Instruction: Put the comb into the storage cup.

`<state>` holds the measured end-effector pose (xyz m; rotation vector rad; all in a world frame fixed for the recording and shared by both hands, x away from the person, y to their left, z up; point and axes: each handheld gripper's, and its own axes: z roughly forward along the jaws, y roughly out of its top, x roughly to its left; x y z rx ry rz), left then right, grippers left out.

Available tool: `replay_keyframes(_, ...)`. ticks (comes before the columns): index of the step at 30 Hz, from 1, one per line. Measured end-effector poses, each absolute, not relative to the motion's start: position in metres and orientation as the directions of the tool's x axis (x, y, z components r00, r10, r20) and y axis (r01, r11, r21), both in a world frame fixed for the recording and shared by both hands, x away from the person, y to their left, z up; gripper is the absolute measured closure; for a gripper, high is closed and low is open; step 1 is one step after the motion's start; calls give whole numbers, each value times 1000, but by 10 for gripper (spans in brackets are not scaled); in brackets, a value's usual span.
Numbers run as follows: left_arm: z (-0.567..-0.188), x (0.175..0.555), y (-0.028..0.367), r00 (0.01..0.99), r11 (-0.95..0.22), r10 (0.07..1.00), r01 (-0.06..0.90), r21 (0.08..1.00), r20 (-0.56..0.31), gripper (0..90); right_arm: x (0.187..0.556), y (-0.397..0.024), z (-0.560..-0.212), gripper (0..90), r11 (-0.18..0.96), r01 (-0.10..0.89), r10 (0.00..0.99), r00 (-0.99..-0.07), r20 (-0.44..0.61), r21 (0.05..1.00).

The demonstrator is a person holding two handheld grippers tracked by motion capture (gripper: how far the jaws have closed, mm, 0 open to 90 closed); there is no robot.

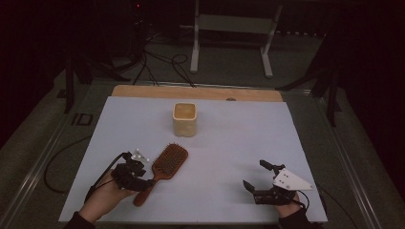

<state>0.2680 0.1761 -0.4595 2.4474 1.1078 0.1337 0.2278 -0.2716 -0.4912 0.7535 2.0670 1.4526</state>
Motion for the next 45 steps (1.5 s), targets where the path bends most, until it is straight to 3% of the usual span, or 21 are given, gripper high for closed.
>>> replay_keyframes(5, -463, 271, 170, 656, -574, 750, 711, 406, -88, 207, 228, -272, -491, 93, 277, 158, 689, -720, -82, 948)
replay_keyframes(6, -463, 272, 169, 655, -577, 750, 714, 396, -87, 207, 228, -272, -491, 93, 277, 158, 689, -720, -82, 948)
replay_keyframes(11, -467, 277, 162, 645, -581, 756, 740, 340, -111, 21, 228, -272, -492, 93, 279, 162, 691, -719, -80, 947)
replay_keyframes(22, -477, 292, 148, 623, -584, 775, 770, 257, -108, 20, 228, -272, -492, 93, 277, 162, 691, -719, -79, 947)
replay_keyframes(24, -478, 296, 148, 619, -580, 776, 777, 246, -125, 40, 228, -272, -492, 93, 278, 160, 689, -720, -81, 947)
replay_keyframes(27, -478, 299, 147, 610, -573, 781, 785, 235, -131, 148, 228, -272, -492, 93, 278, 157, 690, -719, -83, 948)
replay_keyframes(33, -483, 301, 141, 604, -577, 788, 792, 199, -120, 204, 228, -272, -491, 93, 277, 157, 689, -720, -83, 948)
replay_keyframes(34, -483, 301, 141, 604, -577, 788, 792, 199, -120, 255, 228, -272, -491, 93, 279, 156, 688, -721, -84, 947)
replay_keyframes(37, -487, 302, 140, 597, -572, 793, 798, 187, -122, 294, 228, -272, -492, 93, 274, 162, 690, -720, -77, 948)
replay_keyframes(39, -488, 303, 139, 602, -579, 790, 796, 177, -118, 387, 228, -272, -491, 93, 278, 152, 687, -721, -86, 948)
replay_keyframes(41, -488, 303, 137, 605, -586, 790, 792, 171, -100, 397, 228, -272, -491, 93, 279, 155, 689, -720, -85, 948)
replay_keyframes(45, -487, 308, 138, 587, -569, 802, 807, 157, -110, 505, 228, -272, -491, 93, 279, 152, 688, -720, -87, 948)
